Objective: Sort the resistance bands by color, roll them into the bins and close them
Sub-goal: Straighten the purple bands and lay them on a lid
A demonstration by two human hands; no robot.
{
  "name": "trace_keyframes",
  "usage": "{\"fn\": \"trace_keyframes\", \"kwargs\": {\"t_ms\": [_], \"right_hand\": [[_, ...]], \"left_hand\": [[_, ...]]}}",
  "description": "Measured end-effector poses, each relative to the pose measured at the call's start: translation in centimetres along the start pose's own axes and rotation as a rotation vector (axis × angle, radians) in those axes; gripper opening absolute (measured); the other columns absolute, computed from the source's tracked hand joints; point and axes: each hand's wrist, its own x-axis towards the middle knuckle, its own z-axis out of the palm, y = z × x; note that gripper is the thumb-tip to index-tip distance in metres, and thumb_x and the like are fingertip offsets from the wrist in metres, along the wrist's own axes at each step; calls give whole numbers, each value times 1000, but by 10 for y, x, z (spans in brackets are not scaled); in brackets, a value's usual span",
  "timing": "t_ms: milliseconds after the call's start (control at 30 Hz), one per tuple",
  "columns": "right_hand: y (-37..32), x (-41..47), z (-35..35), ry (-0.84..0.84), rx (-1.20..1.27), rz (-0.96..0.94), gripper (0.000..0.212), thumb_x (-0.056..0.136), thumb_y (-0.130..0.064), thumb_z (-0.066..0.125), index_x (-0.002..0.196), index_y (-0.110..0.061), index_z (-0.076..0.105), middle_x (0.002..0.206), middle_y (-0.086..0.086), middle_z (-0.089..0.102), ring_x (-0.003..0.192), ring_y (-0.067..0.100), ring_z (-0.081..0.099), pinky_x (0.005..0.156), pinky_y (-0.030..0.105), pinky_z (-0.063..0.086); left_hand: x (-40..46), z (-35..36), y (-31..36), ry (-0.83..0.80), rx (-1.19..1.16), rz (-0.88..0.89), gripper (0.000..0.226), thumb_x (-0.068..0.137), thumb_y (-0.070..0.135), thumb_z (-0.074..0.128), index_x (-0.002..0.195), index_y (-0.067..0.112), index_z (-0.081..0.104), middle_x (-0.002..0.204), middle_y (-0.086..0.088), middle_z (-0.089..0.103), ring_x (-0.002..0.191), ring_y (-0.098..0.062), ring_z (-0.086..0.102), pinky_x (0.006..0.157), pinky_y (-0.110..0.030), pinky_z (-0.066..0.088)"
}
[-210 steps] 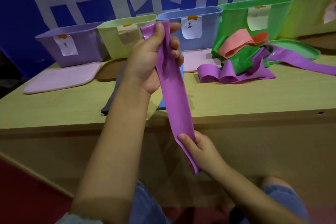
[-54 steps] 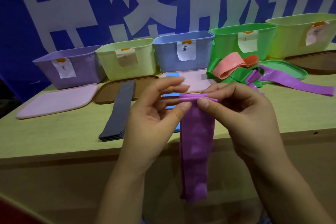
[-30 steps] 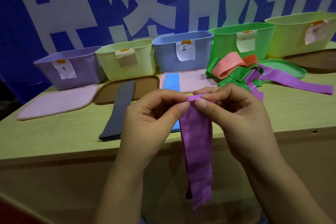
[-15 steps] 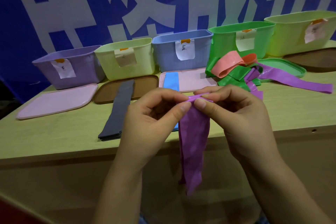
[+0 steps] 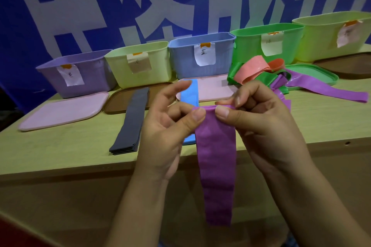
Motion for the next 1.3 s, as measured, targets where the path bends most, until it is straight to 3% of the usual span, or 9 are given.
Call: {"fn": "trace_keyframes", "kwargs": {"t_ms": [167,333,533,633,800,933,1033,1167,1300], "right_hand": [[2,1,7,-43,-114,-93,28,58,4,70,54,-23,61,59,-4,64,66,7,66,61,18,52],[1,5,3,-23,-157,-32,18,67,-11,72,73,-22,59,72,-5,67,55,6,57,43,16,42],[19,1,-1,-140,-149,260,103,27,-84,67,112,-28,54,100,2,67,80,6,67,66,15,53],[36,-9,-11,-278,-101,438,81,64,-64,71,128,-22,47,122,5,64,108,16,64,87,29,53],[33,-8,-15,-449,-65,661,51,83,-45,48,119,-10,53,100,15,70,93,25,69,83,34,56],[30,-12,-16,-522,-302,573,35,90,-46,46,98,-20,68,98,4,73,97,17,68,89,28,53],[27,-10,-13,-504,-480,428,34,86,-42,46,94,-20,71,95,1,74,95,10,68,90,22,51],[39,-15,-12,-395,-188,419,27,87,-28,57,100,-5,62,73,7,72,69,17,70,70,25,56],[64,-24,-14,-550,210,594,36,86,-39,62,102,-7,69,100,15,71,97,26,67,93,41,52]], "left_hand": [[-4,8,-5,-247,-164,-309,51,56,46,86,99,23,74,93,-2,72,86,-14,69,74,-27,55],[-5,18,-6,-197,-128,-330,31,65,38,69,92,24,77,91,-2,74,85,-13,70,70,-24,55],[4,17,-1,-154,-189,-223,40,84,29,42,84,8,76,80,-9,73,74,-17,70,68,-27,56],[8,9,4,-231,-38,-198,40,88,34,47,94,6,74,97,-12,73,92,-21,68,76,-29,55],[14,1,11,-259,375,-158,38,91,39,45,110,18,71,100,-13,72,61,-30,62,44,-28,49],[20,-10,13,-407,191,-280,46,86,49,56,111,12,69,111,-16,69,100,-31,68,77,-40,58],[25,-13,7,-474,60,-344,44,84,49,57,109,15,70,104,-16,71,104,-32,66,85,-40,55],[27,-11,1,-531,-77,-359,41,87,46,51,106,16,70,96,-10,73,91,-26,70,80,-37,55],[32,-9,-4,-535,-174,-345,41,89,43,52,102,8,69,79,-11,71,76,-25,70,83,-42,53]]}}
